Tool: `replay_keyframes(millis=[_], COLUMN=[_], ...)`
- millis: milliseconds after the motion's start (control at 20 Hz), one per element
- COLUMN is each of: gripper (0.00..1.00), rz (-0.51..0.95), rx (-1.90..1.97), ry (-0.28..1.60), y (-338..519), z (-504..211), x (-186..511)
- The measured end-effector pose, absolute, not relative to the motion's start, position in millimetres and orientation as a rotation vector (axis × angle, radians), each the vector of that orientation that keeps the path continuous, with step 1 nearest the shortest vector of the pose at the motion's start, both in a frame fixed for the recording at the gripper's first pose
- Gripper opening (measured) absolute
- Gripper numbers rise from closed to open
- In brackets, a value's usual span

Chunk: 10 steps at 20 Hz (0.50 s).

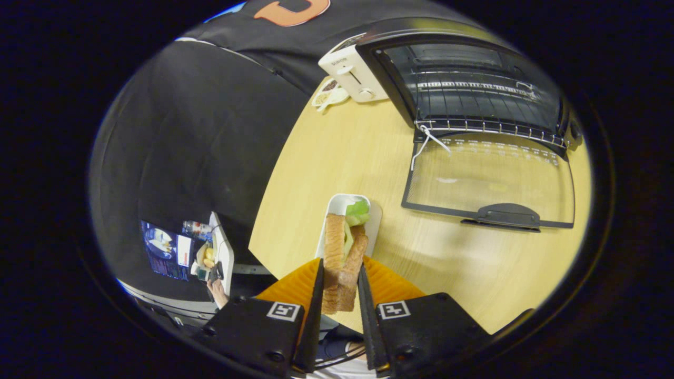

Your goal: Open the toaster oven, put the food inside, and close the toaster oven door.

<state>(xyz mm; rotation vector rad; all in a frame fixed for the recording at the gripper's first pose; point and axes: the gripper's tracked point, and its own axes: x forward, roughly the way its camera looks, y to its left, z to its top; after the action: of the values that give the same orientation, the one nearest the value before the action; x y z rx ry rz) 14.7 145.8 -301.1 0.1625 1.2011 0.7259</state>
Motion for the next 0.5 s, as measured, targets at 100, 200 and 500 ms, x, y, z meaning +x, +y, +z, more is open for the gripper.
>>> replay_keyframes(millis=[100,200,500], gripper=[0.38,0.37,0.37], rz=[0.748,0.781,0.864], rx=[0.142,0.128,0.300], ry=[1.184,1.156,1.052], y=[144.9,144.1,137.0], z=[-297.7,-291.4,-256.8], x=[9.1,3.2,-0.7])
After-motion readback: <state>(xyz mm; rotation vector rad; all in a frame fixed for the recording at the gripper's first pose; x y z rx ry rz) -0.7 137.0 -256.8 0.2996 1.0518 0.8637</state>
